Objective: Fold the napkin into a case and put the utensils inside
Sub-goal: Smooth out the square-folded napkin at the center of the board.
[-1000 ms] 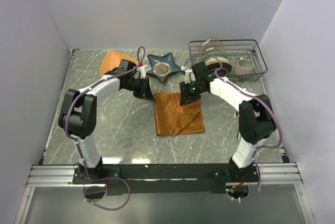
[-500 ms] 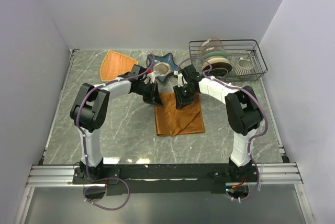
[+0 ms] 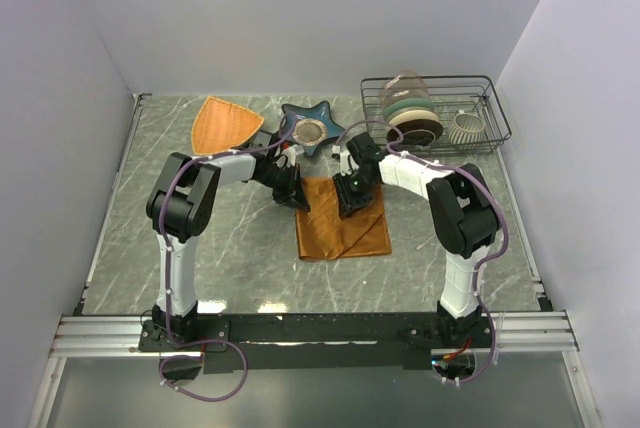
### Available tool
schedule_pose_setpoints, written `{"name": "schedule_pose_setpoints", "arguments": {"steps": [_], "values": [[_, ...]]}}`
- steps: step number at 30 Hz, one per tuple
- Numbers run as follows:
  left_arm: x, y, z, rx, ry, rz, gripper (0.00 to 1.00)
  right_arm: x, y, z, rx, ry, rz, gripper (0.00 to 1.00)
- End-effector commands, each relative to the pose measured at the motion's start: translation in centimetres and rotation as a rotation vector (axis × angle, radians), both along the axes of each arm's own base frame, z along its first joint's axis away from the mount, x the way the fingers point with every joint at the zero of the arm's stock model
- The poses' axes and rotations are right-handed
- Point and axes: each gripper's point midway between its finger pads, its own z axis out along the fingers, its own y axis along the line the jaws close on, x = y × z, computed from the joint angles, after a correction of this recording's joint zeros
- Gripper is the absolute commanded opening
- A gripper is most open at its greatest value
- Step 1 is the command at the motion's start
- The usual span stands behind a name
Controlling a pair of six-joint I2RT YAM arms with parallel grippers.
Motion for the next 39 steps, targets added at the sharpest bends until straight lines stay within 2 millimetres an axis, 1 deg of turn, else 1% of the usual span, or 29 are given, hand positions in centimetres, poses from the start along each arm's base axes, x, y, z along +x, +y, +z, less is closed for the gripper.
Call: {"name": "schedule_pose_setpoints", "arguments": {"steps": [1,3,5,6,7,9,10,12,13,14,15,16,18,19,21,22,24,26,27,28,29,30,31,33,34,36,37,38,39], "values": [[1.2,-0.4,0.4,0.017,-0.014,0.02,0.01,-1.6,-1.1,-0.6,-0.032,0.013,0.045,0.36],[1.2,-0.2,0.1,0.03,-0.012,0.02,0.01,-2.2,-1.7,-0.6,-0.035,0.035,0.047,0.36],[1.4,0.0,-0.1,0.04,-0.014,0.021,0.01,-2.6,-2.4,0.2,-0.031,0.049,0.035,0.36],[1.3,0.0,-0.2,0.047,-0.014,0.022,0.01,-2.6,-2.8,0.5,-0.03,0.033,0.059,0.36],[1.4,0.0,-0.3,0.048,-0.016,0.023,0.01,-2.8,-3.1,1.4,-0.026,0.023,0.061,0.36],[1.4,0.1,-0.4,0.057,-0.017,0.025,0.01,-3.2,-4.2,1.7,-0.031,0.021,0.072,0.36],[1.5,0.1,-0.4,0.058,-0.021,0.027,0.01,-3.8,-4.7,2.3,-0.035,0.023,0.079,0.36],[1.6,0.1,-0.4,0.058,-0.019,0.028,0.01,-5.0,-5.6,2.2,-0.048,0.04,0.108,0.35],[1.6,0.1,-0.4,0.058,-0.02,0.028,0.01,-6.1,-6.1,2.3,-0.054,0.059,0.119,0.34],[1.7,0.0,-0.4,0.057,-0.022,0.028,0.01,-6.5,-6.4,2.4,-0.055,0.06,0.138,0.33],[1.7,-0.1,-0.2,0.05,-0.024,0.026,0.01,-6.8,-6.5,2.9,-0.05,0.049,0.148,0.32],[1.8,-0.1,-0.2,0.046,-0.03,0.024,0.01,-7.7,-6.7,3.0,-0.048,0.073,0.159,0.32],[1.9,-0.2,0.1,0.038,-0.039,0.022,0.01,-8.2,-6.9,3.8,-0.04,0.062,0.199,0.31],[2.1,-0.5,0.7,0.021,-0.056,0.02,0.01,-8.6,-7.2,4.1,-0.043,0.075,0.208,0.3],[2.0,-0.8,1.3,-0.008,-0.063,0.019,0.02,-8.9,-7.7,4.4,-0.05,0.066,0.241,0.28],[2.1,-1.1,2.2,-0.035,-0.073,0.021,0.02,-9.5,-8.1,4.5,-0.054,0.084,0.254,0.28],[2.4,-1.6,3.0,-0.061,-0.106,0.017,0.03,-9.3,-8.6,4.7,-0.059,0.07,0.235,0.28],[2.5,-2.2,4.5,-0.093,-0.145,0.0,0.05,-8.5,-8.9,5.5,-0.034,0.051,0.198,0.28],[2.4,-2.4,5.0,-0.106,-0.158,-0.005,0.06,-8.2,-8.8,6.0,-0.004,0.048,0.183,0.3],[2.6,-2.5,6.5,-0.13,-0.195,-0.01,0.1,-7.6,-8.7,6.8,0.018,0.039,0.169,0.31],[2.7,-2.8,7.5,-0.153,-0.233,-0.021,0.12,-7.1,-9.2,7.2,0.035,0.037,0.138,0.31],[2.7,-2.8,8.9,-0.163,-0.278,-0.029,0.15,-6.8,-9.2,7.7,0.06,0.032,0.126,0.29],[2.7,-2.8,9.5,-0.159,-0.327,-0.05,0.25,-6.2,-9.3,8.1,0.065,0.018,0.115,0.29],[2.7,-3.1,10.5,-0.147,-0.394,-0.075,0.29,-5.6,-9.7,8.0,0.061,0.013,0.099,0.24],[2.5,-3.2,11.4,-0.154,-0.444,-0.103,0.34,-5.3,-9.7,8.1,0.062,0.01,0.097,0.24],[1.8,-3.6,12.2,-0.166,-0.485,-0.131,0.38,-5.3,-9.3,7.8,0.075,0.03,0.1,0.25],[1.6,-3.6,12.4,-0.168,-0.51,-0.148,0.43,-5.0,-8.9,7.9,0.096,0.027,0.099,0.25],[1.2,-3.9,12.6,-0.173,-0.524,-0.164,0.45,-4.7,-8.6,7.9,0.112,0.028,0.091,0.25],[0.7,-3.6,12.3,-0.164,-0.537,-0.17,0.46,-4.5,-8.3,7.8,0.128,0.033,0.094,0.25]]}}
